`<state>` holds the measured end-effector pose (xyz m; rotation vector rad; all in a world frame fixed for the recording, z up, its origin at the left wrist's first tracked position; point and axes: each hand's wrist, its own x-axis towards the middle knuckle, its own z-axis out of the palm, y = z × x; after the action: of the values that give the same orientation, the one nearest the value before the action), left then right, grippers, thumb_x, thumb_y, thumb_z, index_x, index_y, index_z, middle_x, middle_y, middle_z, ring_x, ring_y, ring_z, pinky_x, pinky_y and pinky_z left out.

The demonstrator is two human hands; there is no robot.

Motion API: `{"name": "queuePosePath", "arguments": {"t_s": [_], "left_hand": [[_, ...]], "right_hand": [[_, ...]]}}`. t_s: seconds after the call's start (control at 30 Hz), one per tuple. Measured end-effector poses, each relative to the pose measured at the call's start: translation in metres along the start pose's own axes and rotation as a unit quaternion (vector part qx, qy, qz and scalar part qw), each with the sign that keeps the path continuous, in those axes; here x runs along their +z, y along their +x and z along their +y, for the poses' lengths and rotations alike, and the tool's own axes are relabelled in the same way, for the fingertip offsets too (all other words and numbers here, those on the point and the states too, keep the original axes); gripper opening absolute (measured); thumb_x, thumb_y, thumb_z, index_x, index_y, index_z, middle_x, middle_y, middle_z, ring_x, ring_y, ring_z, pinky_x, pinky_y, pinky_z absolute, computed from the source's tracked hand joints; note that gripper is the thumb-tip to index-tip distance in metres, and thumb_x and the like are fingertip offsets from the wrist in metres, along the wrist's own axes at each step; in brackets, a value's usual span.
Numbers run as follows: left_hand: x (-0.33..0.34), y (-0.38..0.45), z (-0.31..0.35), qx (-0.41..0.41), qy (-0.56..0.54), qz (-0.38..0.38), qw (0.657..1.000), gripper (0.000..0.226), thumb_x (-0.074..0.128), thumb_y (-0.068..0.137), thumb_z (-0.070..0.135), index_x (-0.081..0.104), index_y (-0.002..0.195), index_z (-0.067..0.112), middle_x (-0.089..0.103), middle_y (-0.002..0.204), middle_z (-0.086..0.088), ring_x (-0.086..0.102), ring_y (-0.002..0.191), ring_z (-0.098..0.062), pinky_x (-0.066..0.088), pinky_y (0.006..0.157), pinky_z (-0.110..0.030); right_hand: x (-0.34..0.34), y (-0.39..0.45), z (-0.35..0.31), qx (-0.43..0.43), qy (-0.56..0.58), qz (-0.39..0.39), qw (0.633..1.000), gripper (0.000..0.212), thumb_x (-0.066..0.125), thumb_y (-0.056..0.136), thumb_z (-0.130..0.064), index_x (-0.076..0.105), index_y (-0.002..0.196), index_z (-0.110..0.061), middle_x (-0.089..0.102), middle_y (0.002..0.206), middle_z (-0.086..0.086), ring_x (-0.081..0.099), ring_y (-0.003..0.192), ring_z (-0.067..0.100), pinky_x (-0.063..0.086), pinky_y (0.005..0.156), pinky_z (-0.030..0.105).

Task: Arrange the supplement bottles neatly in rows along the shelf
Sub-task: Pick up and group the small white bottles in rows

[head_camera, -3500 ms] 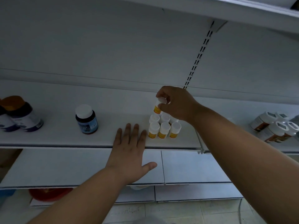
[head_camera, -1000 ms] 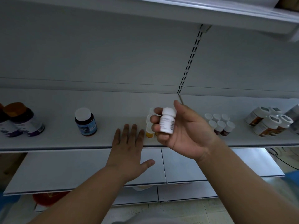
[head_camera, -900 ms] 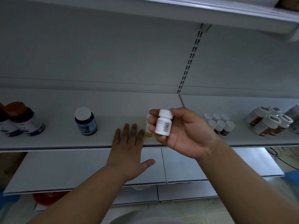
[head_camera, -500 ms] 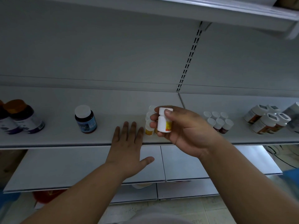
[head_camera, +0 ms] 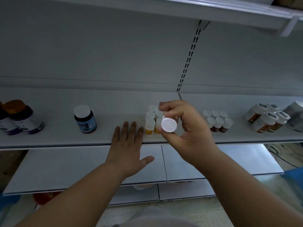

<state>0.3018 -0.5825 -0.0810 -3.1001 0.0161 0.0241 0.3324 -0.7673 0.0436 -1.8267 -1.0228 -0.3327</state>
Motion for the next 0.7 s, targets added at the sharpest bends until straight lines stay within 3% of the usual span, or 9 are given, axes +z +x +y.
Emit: {"name": "queuePosePath", "arguments": {"t_s": [0.07,0.13,0.2,0.27,0.33,0.4,0.57,0.63,0.7], "left_hand": [[0.002,0.000,-0.001,0.001,-0.002,0.001,1.000,0.105,0.015,0.081,0.087,-0.010,0.157,0.019,-0.014,0.165,-0.014,-0.016,0.150,-0.037,-0.008,0.120,-0.056],[0.003,0.000,-0.002,0.003,-0.007,0.014,1.000,0.106,0.014,0.080,0.087,-0.005,0.158,0.018,-0.009,0.166,-0.015,-0.011,0.151,-0.038,-0.006,0.120,-0.057],[0.004,0.000,-0.002,0.006,-0.004,0.012,1.000,0.107,0.014,0.080,0.087,-0.003,0.158,0.017,-0.007,0.166,-0.016,-0.009,0.151,-0.039,-0.004,0.120,-0.057],[0.004,0.001,-0.002,0.006,-0.004,0.012,1.000,0.107,0.015,0.080,0.087,-0.001,0.158,0.017,-0.006,0.166,-0.016,-0.008,0.151,-0.039,-0.004,0.120,-0.057],[0.002,0.001,-0.001,0.004,-0.010,0.022,1.000,0.107,0.016,0.079,0.087,0.003,0.159,0.017,-0.002,0.166,-0.016,-0.005,0.152,-0.039,-0.003,0.121,-0.056],[0.001,0.000,-0.001,-0.001,-0.008,0.014,1.000,0.107,0.017,0.079,0.087,0.001,0.159,0.017,-0.003,0.166,-0.015,-0.006,0.152,-0.038,-0.002,0.121,-0.056],[-0.013,-0.003,-0.001,-0.005,-0.026,-0.036,0.999,0.105,0.030,0.084,0.083,-0.009,0.158,0.019,-0.014,0.165,-0.010,-0.014,0.152,-0.032,-0.002,0.122,-0.052],[-0.022,-0.011,-0.001,-0.016,-0.101,-0.025,0.994,0.098,0.039,0.086,0.078,0.006,0.159,0.020,0.003,0.167,-0.009,0.002,0.153,-0.031,0.008,0.123,-0.049],[-0.032,-0.033,0.003,-0.045,-0.202,0.045,0.977,0.080,0.048,0.088,0.070,0.034,0.151,0.022,0.041,0.152,-0.006,0.039,0.138,-0.027,0.033,0.113,-0.044]], "right_hand": [[0.000,-0.002,0.002,0.046,-0.018,0.000,0.999,0.031,0.081,0.075,-0.016,0.059,0.096,-0.013,0.063,0.107,0.003,0.060,0.107,0.016,0.050,0.088,0.031],[0.000,0.000,-0.004,0.199,0.049,0.024,0.978,0.036,0.084,0.069,-0.033,0.061,0.092,-0.016,0.067,0.091,-0.001,0.065,0.088,0.017,0.054,0.076,0.029],[-0.002,0.007,-0.011,0.351,0.195,0.054,0.914,0.040,0.077,0.064,-0.044,0.063,0.087,-0.014,0.069,0.074,-0.001,0.065,0.071,0.017,0.054,0.062,0.027],[-0.004,0.015,-0.011,0.462,0.335,0.062,0.819,0.045,0.070,0.065,-0.047,0.062,0.088,-0.010,0.065,0.067,0.001,0.059,0.059,0.016,0.046,0.053,0.027],[-0.008,0.021,-0.010,0.529,0.434,0.036,0.728,0.053,0.071,0.068,-0.051,0.058,0.096,-0.007,0.060,0.068,0.005,0.050,0.052,0.015,0.039,0.046,0.026],[-0.009,0.024,-0.008,0.564,0.461,-0.025,0.685,0.057,0.071,0.069,-0.052,0.053,0.102,-0.009,0.057,0.068,0.005,0.045,0.048,0.013,0.036,0.041,0.022],[0.000,0.031,-0.006,0.570,0.463,-0.075,0.675,0.060,0.072,0.068,-0.047,0.055,0.110,-0.007,0.056,0.068,0.006,0.048,0.047,0.014,0.039,0.041,0.022],[0.006,0.033,-0.007,0.548,0.459,-0.082,0.694,0.047,0.069,0.076,-0.041,0.060,0.105,-0.005,0.061,0.070,0.008,0.056,0.051,0.017,0.044,0.045,0.026],[0.016,0.032,-0.006,0.502,0.427,-0.122,0.742,0.030,0.064,0.086,-0.033,0.063,0.097,-0.006,0.065,0.074,0.011,0.064,0.061,0.021,0.052,0.054,0.031]]}}
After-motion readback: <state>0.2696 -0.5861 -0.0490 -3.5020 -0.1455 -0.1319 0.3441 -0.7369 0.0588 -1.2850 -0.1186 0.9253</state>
